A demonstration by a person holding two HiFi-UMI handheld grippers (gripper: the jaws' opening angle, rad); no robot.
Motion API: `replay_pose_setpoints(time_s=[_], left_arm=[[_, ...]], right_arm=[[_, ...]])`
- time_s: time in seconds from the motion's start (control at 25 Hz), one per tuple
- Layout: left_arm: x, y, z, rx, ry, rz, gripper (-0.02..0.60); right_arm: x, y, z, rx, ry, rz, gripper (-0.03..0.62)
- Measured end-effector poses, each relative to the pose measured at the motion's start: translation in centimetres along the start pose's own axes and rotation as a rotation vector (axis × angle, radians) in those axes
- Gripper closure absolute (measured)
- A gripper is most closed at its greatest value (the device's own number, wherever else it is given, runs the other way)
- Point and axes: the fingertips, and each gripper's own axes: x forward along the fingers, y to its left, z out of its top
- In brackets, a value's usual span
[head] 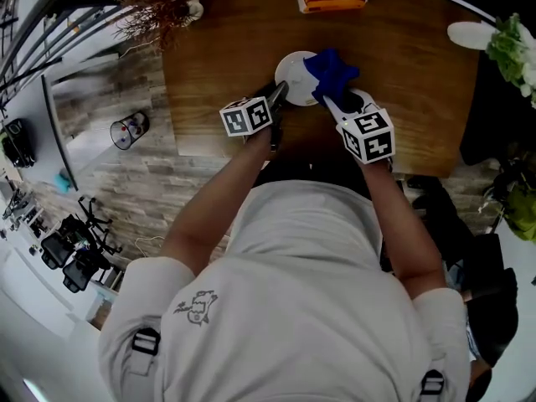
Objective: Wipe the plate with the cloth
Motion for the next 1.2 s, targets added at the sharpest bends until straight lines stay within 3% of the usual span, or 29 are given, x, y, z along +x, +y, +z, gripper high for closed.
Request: replay_pose_setpoints(time_s=[0.24, 0.44, 0.56, 0.72, 0.84, 1.04, 1.2], left_arm=[[0.1, 0.3, 0.0, 0.198, 0.081, 0.136, 0.448], [-0.3, -0.9, 1.0, 0.211, 0.038, 0.125, 0.449], [-1.2, -2.7, 1.5, 0.247, 0.018, 0.095, 0.462], [-2.3, -4.8, 2.3, 0.295, -0.026, 0.055, 0.574], [-3.3, -6.2, 2.9, 0.319, -0.063, 0.016, 0.575], [-5.7, -9.6, 4.4, 0.294, -0.108, -0.074, 0.575], [-8.0, -13.1, 6.8, 0.389, -0.164, -0.125, 0.575]], right_arm=[[-0.3, 0.0, -0.1, 0.007, -0.005, 0.005, 0.484], [-0.6, 0.0, 0.0, 0.012, -0.021, 0.007, 0.484], [-1.0, 0.4, 0.3, 0.019, -0.035, 0.009, 0.484], [-1.6, 0.8, 0.8, 0.003, -0.057, 0.001, 0.484], [-2.3, 1.5, 1.3, -0.013, -0.082, -0.008, 0.484], [-4.3, 3.1, 2.8, -0.019, -0.151, -0.029, 0.484], [-6.1, 4.1, 4.7, -0.028, -0.219, -0.054, 0.484]])
